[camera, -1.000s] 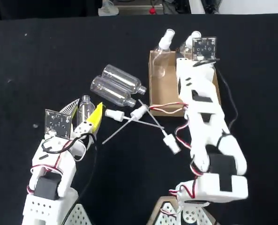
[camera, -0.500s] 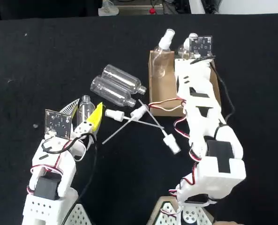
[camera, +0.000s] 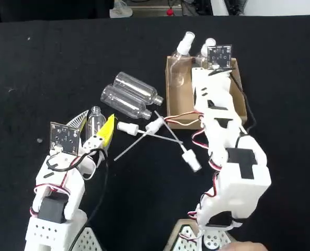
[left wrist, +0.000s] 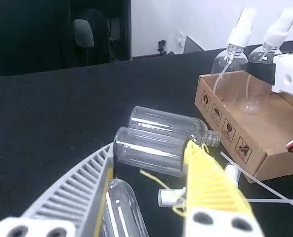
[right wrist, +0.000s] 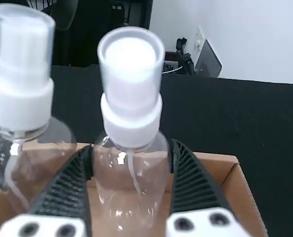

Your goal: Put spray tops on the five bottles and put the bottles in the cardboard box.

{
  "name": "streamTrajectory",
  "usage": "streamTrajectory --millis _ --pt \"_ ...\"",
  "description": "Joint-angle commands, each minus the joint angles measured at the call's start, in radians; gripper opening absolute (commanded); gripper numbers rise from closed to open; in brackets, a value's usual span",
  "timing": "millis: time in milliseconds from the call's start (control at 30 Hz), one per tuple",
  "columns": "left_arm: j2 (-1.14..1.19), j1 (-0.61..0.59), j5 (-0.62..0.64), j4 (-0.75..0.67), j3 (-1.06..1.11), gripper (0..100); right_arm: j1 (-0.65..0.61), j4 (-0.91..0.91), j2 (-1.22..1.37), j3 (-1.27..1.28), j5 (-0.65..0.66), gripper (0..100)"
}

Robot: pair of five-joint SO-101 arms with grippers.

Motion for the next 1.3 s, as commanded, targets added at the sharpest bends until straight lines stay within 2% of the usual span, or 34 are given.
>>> streamTrajectory --millis 0,767,967,1100,1167,1267 --pt "-0.012 0.010 -0.008 -0.026 -0.005 22 -0.031 -0.035 0.004 -0.070 0.008 1.1" --pt "-0.012 0.004 -0.008 -0.028 0.005 22 -0.021 -0.029 0.007 -0.051 0.008 1.3" --pt "-0.011 0.004 -0.008 -0.097 0.050 22 -0.015 -0.029 0.001 -0.041 0.008 1.3" --pt "-0.011 0.004 -0.008 -0.092 0.048 22 -0.005 -0.029 0.001 -0.039 0.008 1.4" --pt "-0.011 0.004 -0.008 -0.092 0.047 22 -0.003 -0.029 0.001 -0.039 0.008 3.4" --pt "-0.011 0.004 -0.008 -0.092 0.048 22 -0.008 -0.029 0.007 -0.039 0.008 11.8"
